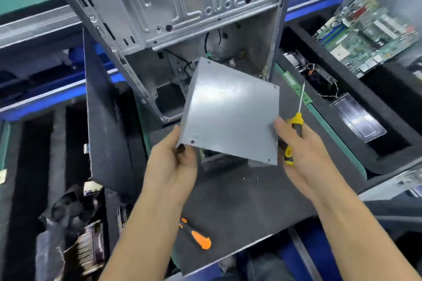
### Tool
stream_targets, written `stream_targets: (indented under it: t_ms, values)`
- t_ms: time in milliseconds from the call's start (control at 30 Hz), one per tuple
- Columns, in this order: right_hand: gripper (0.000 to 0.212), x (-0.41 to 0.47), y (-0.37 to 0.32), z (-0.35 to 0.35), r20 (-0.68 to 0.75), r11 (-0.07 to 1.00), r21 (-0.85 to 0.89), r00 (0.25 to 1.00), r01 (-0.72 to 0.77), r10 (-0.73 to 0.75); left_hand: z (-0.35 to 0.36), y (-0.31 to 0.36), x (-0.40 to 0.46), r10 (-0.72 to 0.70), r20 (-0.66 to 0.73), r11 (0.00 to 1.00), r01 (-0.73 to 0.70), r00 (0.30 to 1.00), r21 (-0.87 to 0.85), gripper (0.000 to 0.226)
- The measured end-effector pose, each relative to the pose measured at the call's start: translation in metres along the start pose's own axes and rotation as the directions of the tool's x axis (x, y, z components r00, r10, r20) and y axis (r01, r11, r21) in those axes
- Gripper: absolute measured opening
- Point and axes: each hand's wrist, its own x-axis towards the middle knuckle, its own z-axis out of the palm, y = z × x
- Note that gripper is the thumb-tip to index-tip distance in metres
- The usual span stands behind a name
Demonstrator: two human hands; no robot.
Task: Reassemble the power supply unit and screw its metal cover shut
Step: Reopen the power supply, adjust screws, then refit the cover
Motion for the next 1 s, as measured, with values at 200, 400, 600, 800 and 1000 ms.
stream_targets:
  t_ms: [200,400,600,800,1000]
  values:
    - [0.063,0.026,-0.023,0.005,0.052,1.0,-0.002,0.998,-0.027,0.028,0.005,-0.012,0.009,-0.11,0.014,0.987,0.111,0.994,-0.118,0.034]
    - [0.077,0.029,-0.029,-0.015,0.016,0.907,-0.42,0.999,-0.018,0.027,0.008,0.007,0.03,-0.141,0.042,0.99,0.141,0.989,0.002,0.017]
    - [0.039,0.031,-0.058,-0.015,0.161,0.773,-0.55,0.949,0.316,-0.273,0.022,0.02,0.041,-0.143,0.076,0.858,0.085,0.987,0.507,0.047]
    - [0.037,0.03,-0.044,-0.019,0.085,0.968,-0.223,0.991,0.118,-0.101,0.025,0.015,0.05,-0.105,0.048,0.829,0.061,0.993,0.557,0.05]
    - [0.044,0.017,-0.02,-0.033,-0.294,0.982,0.187,0.955,0.034,0.022,-0.019,-0.004,0.039,0.418,0.247,0.582,-0.467,0.874,0.666,0.039]
